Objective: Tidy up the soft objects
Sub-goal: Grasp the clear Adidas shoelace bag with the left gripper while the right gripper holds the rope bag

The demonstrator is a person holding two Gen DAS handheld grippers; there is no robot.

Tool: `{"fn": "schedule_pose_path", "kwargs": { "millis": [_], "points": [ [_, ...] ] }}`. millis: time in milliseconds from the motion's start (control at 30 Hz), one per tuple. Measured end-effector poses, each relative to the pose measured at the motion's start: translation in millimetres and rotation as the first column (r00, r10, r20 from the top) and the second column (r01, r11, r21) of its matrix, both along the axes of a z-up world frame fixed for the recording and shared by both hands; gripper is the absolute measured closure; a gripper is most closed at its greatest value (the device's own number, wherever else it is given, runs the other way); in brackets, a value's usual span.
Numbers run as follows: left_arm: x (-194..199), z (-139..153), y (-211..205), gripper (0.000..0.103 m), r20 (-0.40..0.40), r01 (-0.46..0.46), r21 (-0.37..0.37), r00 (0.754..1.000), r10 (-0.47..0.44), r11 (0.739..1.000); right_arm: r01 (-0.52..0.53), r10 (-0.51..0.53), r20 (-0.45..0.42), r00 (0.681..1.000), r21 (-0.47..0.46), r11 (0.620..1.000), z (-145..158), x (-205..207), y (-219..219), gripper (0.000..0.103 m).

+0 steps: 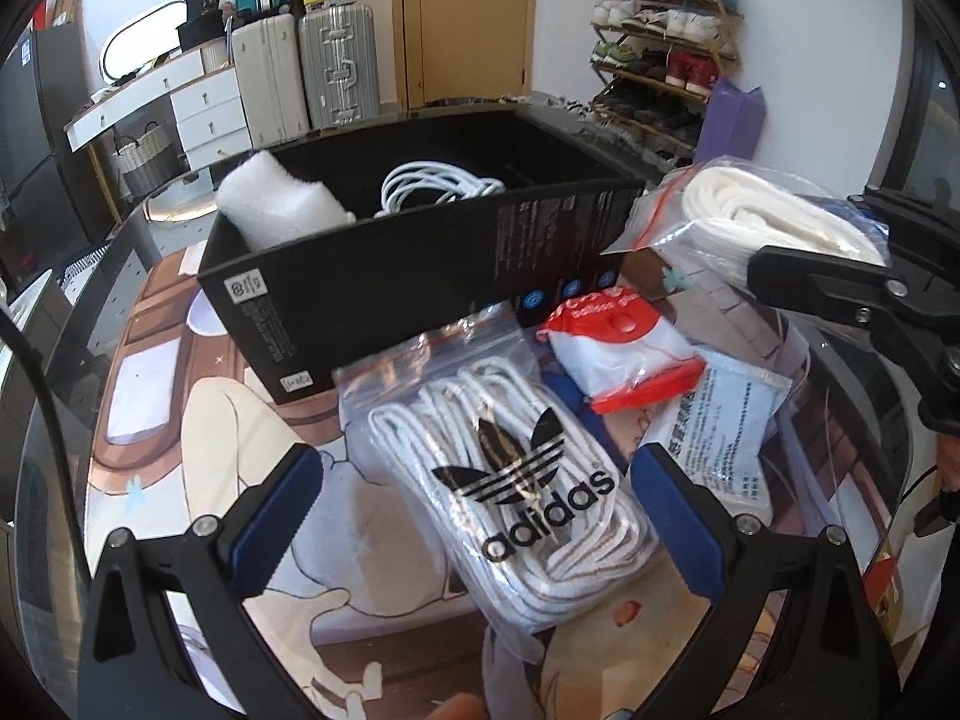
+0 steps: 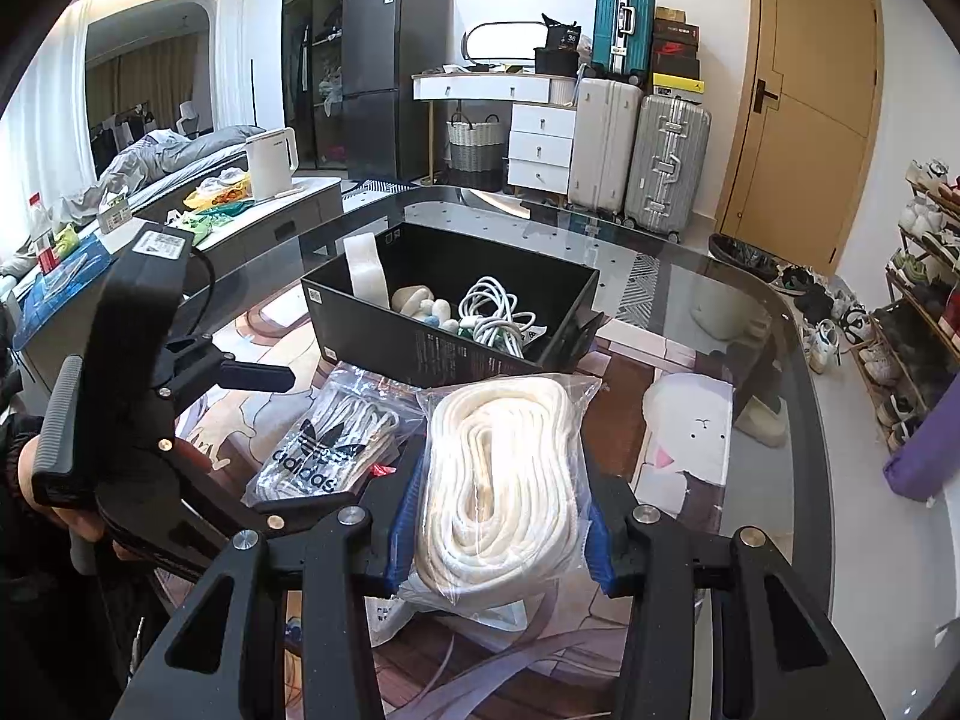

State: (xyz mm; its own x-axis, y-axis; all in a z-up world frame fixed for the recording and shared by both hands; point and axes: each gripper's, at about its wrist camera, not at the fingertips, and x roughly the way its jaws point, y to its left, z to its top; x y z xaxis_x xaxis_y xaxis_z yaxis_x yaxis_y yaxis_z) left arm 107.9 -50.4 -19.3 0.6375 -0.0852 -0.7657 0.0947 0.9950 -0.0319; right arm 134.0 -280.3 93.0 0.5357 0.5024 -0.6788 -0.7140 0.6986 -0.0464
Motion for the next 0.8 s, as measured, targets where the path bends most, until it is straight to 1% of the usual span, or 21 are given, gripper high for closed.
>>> {"fn": "schedule_pose_path", "kwargs": {
  "millis": [100,233,400,600,733,800],
  "points": [
    [-3,0,4,0.000,-0.003,-0.011,0.036,1.000,0.011,0.999,-0.001,0.001,-0.001,1.000,-0.001,1.000,0,0,1,0.058],
    [-5,0,11,0.000,-0.006,-0.019,0.056,1.000,0.020,0.998,-0.005,0.005,-0.001,1.000,-0.005,1.000,-2,-2,3,0.058],
    [-2,0,18,0.000,-0.004,-0.034,0.034,0.999,0.034,0.999,-0.008,0.008,-0.001,1.000,-0.006,1.000,-2,-1,3,0.058],
    [3,-5,19,0.000,-0.027,-0.034,0.028,0.999,0.035,0.999,-0.015,0.015,-0.002,1.000,-0.005,1.000,-4,-2,5,0.058],
    [4,-6,24,0.000,-0.043,-0.048,0.007,0.998,0.049,0.999,-0.018,0.018,-0.004,1.000,-0.008,1.000,-5,-2,6,0.058],
    [6,-6,28,0.002,-0.050,-0.045,-0.009,0.998,0.044,0.999,-0.020,0.020,-0.005,1.000,-0.008,1.000,-6,-2,6,0.058]
  ]
}}
